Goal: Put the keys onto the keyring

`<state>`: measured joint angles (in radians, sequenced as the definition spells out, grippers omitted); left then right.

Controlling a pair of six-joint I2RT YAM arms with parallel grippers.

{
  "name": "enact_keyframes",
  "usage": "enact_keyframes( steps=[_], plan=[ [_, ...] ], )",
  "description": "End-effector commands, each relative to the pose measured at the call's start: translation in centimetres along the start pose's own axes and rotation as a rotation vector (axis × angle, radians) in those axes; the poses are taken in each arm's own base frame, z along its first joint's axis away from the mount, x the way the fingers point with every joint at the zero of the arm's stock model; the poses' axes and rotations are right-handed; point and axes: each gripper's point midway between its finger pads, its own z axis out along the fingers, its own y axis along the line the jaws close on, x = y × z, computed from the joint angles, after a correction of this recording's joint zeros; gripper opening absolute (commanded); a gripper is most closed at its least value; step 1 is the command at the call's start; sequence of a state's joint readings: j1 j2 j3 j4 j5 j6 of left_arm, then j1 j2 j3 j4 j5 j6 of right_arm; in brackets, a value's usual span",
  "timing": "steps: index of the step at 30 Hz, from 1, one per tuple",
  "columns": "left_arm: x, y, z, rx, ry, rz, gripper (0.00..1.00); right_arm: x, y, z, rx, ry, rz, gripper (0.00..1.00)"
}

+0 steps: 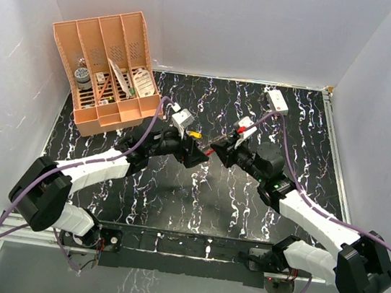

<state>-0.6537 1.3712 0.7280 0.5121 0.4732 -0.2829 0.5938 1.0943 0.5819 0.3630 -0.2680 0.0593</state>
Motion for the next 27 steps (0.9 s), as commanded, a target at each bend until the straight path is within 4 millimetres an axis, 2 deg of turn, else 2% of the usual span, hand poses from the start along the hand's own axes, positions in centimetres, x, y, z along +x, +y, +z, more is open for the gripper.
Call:
enact_keyframes(
  steps=[1, 3, 8, 13, 15, 16, 17, 19, 21, 24, 27],
  plan=[
    [-0.9, -0.6, 0.9, 0.041, -0.004, 0.035, 0.7, -4.6, 0.0, 0.5, 0.001, -0.113, -0.012, 0.0],
    [-0.9, -0.5, 1.2, 0.036, -0.005, 0.033, 0.59, -4.6, 0.1, 0.6, -0.004, -0.11, -0.01, 0.0],
    [-1.2, 0.1, 1.3, 0.003, -0.015, 0.03, 0.18, -4.3, 0.0, 0.5, 0.002, -0.102, -0.005, 0.0],
    [-1.2, 0.2, 1.2, -0.012, -0.024, 0.033, 0.02, -4.3, -0.2, 0.1, 0.018, -0.103, -0.004, 0.0],
    [-1.4, 0.3, 1.1, -0.019, -0.031, 0.036, 0.0, -4.3, -0.4, 0.0, 0.032, -0.104, 0.003, 0.0],
    [-1.4, 0.3, 1.0, -0.022, -0.032, 0.04, 0.0, -4.5, -0.6, -0.1, 0.052, -0.11, 0.016, 0.03],
    [-1.4, 0.4, 0.9, -0.026, -0.035, 0.042, 0.0, -4.8, -1.0, -0.2, 0.076, -0.116, 0.031, 0.15],
    [-1.3, 0.6, 0.8, -0.039, -0.033, 0.049, 0.0, -5.4, -1.7, -0.7, 0.124, -0.128, 0.049, 0.43],
    [-1.0, 0.8, 0.6, -0.049, -0.028, 0.06, 0.0, -6.1, -2.3, -1.3, 0.171, -0.146, 0.063, 0.6],
    [-0.7, 1.0, 0.3, -0.062, -0.022, 0.073, 0.0, -7.0, -2.8, -2.3, 0.214, -0.177, 0.064, 0.68],
    [-0.2, 1.2, 0.2, -0.061, -0.026, 0.084, 0.0, -7.0, -3.3, -2.8, 0.249, -0.168, 0.068, 0.71]
  ],
)
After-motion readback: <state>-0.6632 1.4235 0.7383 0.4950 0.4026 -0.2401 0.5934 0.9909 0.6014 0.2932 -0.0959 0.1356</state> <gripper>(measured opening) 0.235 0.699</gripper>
